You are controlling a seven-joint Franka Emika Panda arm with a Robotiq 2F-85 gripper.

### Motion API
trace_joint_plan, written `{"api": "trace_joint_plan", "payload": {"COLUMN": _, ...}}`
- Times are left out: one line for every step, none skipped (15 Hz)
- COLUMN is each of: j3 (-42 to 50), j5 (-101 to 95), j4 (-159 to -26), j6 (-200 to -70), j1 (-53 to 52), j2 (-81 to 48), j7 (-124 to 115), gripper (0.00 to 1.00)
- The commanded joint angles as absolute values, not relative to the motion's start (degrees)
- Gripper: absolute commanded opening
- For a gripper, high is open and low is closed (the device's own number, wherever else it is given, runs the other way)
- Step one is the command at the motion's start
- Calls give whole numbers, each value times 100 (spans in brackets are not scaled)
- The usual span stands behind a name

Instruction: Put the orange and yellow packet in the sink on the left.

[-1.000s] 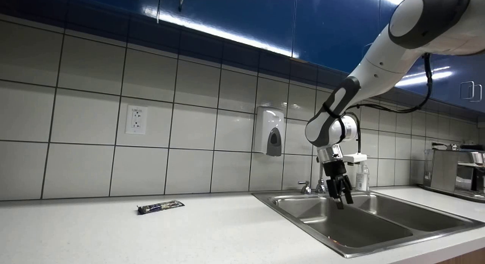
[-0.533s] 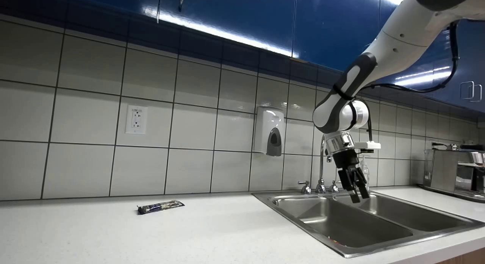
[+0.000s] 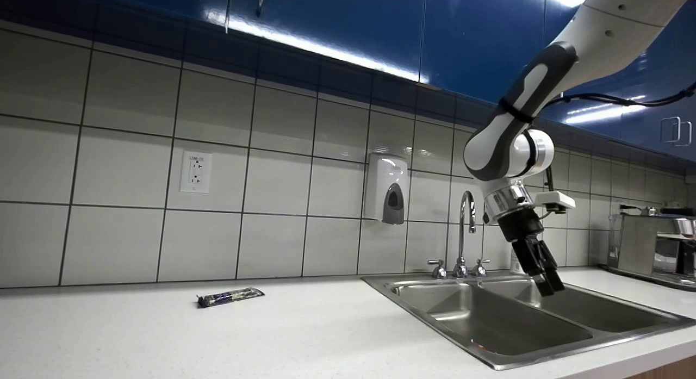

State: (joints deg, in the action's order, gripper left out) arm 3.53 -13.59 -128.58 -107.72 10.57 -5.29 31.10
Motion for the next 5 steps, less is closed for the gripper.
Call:
{"api": "trace_joint_plan", "payload": {"j3": 455, "j5": -1351, "j4": -12987, "j6": -10691, "j1": 935, "j2": -404, "j7": 3141, "gripper": 100}}
{"api": "trace_joint_plan", "payload": {"j3": 460, "j5": -1353, "j4": -13108, "j6": -10646, "j1": 916, "j2": -289, "j7": 3157, "gripper": 100}}
{"api": "trace_joint_plan", "payload": {"j3": 465, "j5": -1354, "j4": -13192, "j6": -10632, "j1": 904, "j2": -204, "j7": 3167, "gripper": 100}}
{"api": "trace_joint_plan", "payload": {"j3": 468, "j5": -1354, "j4": -13235, "j6": -10620, "j1": 897, "j2": -151, "j7": 3177, "gripper": 100}}
{"api": "trace_joint_plan", "payload": {"j3": 471, "j5": -1355, "j4": -13259, "j6": -10619, "j1": 895, "j2": -127, "j7": 3180, "gripper": 100}}
